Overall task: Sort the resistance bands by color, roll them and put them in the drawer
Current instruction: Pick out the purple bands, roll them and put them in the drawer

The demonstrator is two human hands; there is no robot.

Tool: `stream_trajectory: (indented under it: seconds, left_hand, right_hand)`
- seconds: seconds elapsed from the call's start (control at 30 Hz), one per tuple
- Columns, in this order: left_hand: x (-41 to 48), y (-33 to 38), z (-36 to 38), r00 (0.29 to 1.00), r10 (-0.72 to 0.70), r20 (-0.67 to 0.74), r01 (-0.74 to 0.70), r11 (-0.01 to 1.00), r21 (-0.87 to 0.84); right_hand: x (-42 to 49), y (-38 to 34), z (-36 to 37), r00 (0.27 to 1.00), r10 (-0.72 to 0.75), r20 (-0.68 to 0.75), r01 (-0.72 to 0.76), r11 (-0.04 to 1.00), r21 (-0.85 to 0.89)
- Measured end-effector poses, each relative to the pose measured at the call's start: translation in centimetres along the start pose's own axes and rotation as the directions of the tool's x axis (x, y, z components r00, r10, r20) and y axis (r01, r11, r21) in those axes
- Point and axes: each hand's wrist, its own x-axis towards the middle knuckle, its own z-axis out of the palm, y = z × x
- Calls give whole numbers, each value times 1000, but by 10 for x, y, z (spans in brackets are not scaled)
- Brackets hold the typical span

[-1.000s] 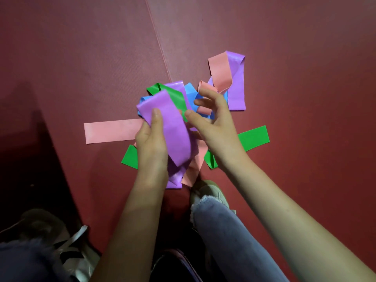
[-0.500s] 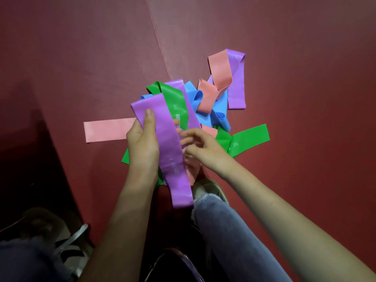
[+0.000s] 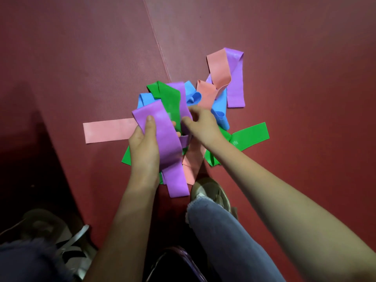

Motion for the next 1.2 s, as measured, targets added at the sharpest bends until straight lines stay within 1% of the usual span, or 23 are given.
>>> stream_trajectory:
  seconds: [0.1,0.17,0.23,0.33,0.43,0.47,0.53,0.63,0.7,0.73,0.8,0.87,0.93,0.97,1.0,1.1,1.2]
  left_hand:
    - [-1,1,1,998,-44,38,45,998,-37]
    - [-1,2,3,994,-69,90,73,996,-49]
    - [-2,2,5,990,-86,116,91,995,-38]
    - [-1,1,5,982,-139,131,148,987,-57]
    - [3,-3,3,946,-214,242,242,966,-93]
    - [3,-3,3,943,-219,250,245,966,-81]
    - [1,-3,4,963,-165,211,177,983,-38]
    - [-1,-1,8,974,-73,213,71,997,18]
    - [-3,1,10,970,-45,238,36,998,42]
    - [-4,2,10,969,-34,244,22,998,50]
    - [-6,4,12,963,-16,268,2,999,54]
    - [-10,7,15,946,4,325,-27,997,66]
    - [-14,6,17,918,17,396,-58,994,90]
    - [-15,6,16,908,14,418,-61,993,100]
    - [-16,5,16,904,7,427,-60,992,110]
    - [-16,0,12,918,-14,397,-58,984,168]
    - [-13,-2,11,937,0,351,-84,971,224]
  right_hand:
    - [-20,-16,-8,990,-112,-81,130,957,260]
    - [-31,-19,-15,989,-128,-73,146,919,367]
    - [-38,-17,-21,994,-102,-41,110,886,451]
    - [-44,-7,-29,989,-138,49,94,856,508]
    - [-45,-5,-37,974,-184,134,83,834,545]
    - [-44,-4,-39,972,-180,152,66,828,557]
    - [-43,-4,-40,980,-127,155,15,818,575]
    - [-41,-6,-38,992,61,108,-112,808,578]
    - [-35,-8,-36,971,199,132,-239,797,554]
    - [-30,-8,-35,948,274,164,-318,767,557]
    - [-22,-9,-35,899,365,243,-433,653,621]
    - [-19,-10,-38,878,348,329,-472,515,716]
    - [-17,-10,-43,876,304,374,-467,341,816]
    - [-15,-9,-44,885,300,355,-441,297,847]
    - [-14,-7,-44,895,300,331,-415,284,864]
    - [-13,-8,-44,925,292,244,-335,317,887]
    - [-18,-11,-51,962,250,111,-195,343,919]
